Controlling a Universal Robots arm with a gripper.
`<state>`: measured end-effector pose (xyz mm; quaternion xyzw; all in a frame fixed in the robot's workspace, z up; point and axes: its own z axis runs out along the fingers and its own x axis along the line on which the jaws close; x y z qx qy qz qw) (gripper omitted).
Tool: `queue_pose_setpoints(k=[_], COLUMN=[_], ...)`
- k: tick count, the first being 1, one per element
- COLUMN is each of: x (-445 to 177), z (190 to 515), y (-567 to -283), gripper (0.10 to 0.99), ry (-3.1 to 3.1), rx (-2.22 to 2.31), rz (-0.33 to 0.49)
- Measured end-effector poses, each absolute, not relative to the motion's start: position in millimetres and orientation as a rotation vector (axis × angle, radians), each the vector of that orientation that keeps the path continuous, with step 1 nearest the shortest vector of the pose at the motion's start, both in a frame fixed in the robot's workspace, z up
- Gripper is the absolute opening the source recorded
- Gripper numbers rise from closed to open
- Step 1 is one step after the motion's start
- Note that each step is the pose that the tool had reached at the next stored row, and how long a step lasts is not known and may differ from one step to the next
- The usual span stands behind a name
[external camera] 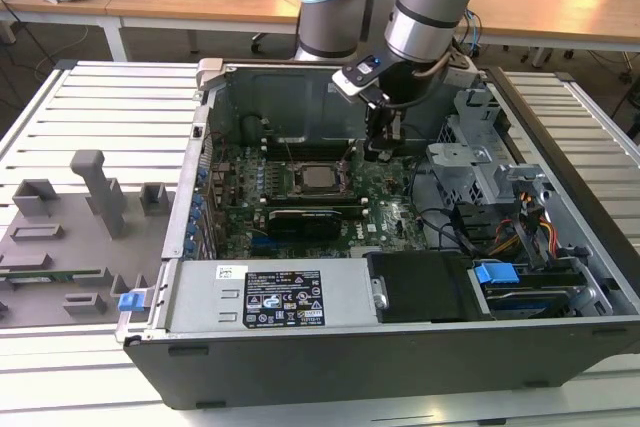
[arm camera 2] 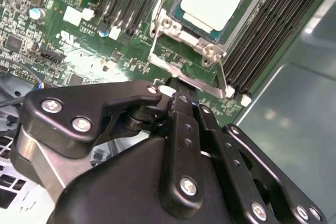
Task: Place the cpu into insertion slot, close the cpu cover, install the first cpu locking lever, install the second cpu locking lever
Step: 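Close the cpu cover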
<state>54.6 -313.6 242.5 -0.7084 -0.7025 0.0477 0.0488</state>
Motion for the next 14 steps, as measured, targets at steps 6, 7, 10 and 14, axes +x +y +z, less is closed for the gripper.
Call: queue_pose_setpoints(k=[6, 7, 10, 14], x=[38.5, 27.3, 19.7, 14.5], z=[242.6, 242.6, 242.6, 241.9], y=[-309.6, -307.8, -306.6, -305.7], gripper=[0.106, 0.106, 0.106, 0.106], ry=[-2.158, -2.169, -2.177, -2.206], rx=[-2.176, -2.188, -2.196, -2.225], rz=[0.112, 0.088, 0.071, 0.008])
